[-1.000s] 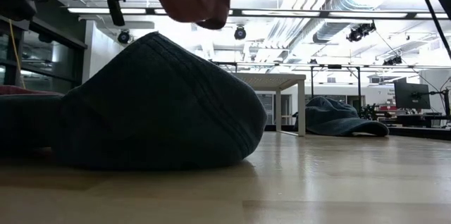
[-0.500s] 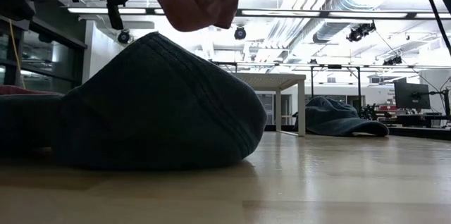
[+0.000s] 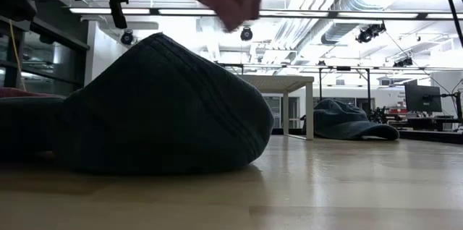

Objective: Pick & Place hat
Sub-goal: Put the right dark red cap on the shelf

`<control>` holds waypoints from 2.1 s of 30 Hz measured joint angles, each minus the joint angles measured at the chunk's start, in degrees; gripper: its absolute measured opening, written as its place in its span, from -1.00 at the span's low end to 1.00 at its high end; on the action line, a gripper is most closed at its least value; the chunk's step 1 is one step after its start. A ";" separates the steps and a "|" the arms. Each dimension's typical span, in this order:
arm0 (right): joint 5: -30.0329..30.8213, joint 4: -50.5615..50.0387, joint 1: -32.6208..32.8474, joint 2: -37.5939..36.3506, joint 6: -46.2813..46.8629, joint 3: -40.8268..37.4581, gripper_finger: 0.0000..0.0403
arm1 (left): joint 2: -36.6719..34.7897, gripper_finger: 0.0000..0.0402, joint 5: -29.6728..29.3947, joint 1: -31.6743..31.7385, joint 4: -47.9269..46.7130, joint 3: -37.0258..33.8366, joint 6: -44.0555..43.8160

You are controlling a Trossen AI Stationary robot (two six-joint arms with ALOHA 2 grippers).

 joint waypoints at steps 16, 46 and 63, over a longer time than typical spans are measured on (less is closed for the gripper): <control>7.19 -6.40 -1.65 -1.92 -1.26 0.07 -1.00 | 0.00 -0.72 -0.15 0.00 -0.07 0.00 0.17; 11.83 -12.72 -8.93 -1.71 -1.72 -4.66 -1.00 | 0.02 -0.72 -0.26 0.00 -0.55 -0.02 0.15; 14.09 -14.41 -9.38 -1.73 -2.78 -5.53 -1.00 | 0.02 -0.72 -0.13 0.00 -0.54 -0.04 -0.04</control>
